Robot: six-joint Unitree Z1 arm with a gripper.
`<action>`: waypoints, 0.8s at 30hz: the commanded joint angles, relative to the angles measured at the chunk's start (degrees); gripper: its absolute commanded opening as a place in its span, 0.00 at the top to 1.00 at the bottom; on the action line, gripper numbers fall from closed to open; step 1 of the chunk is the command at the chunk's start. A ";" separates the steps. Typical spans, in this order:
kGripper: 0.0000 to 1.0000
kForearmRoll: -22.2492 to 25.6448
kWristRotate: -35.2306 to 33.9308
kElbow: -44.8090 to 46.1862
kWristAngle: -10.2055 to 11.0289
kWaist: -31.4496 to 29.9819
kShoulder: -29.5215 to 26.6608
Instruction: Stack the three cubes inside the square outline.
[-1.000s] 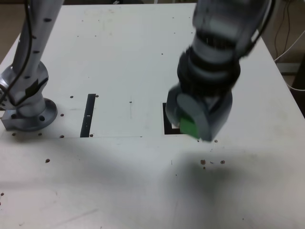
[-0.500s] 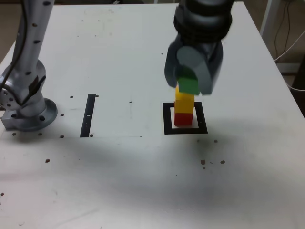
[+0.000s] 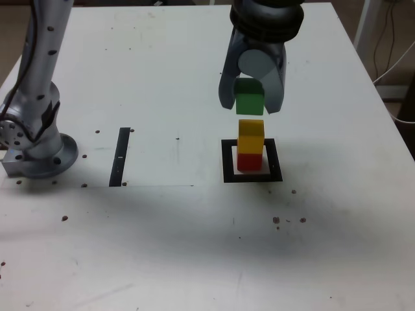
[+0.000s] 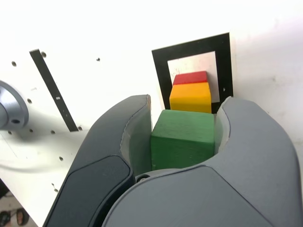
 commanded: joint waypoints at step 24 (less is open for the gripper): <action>0.72 0.09 -2.31 0.21 -4.30 0.97 3.37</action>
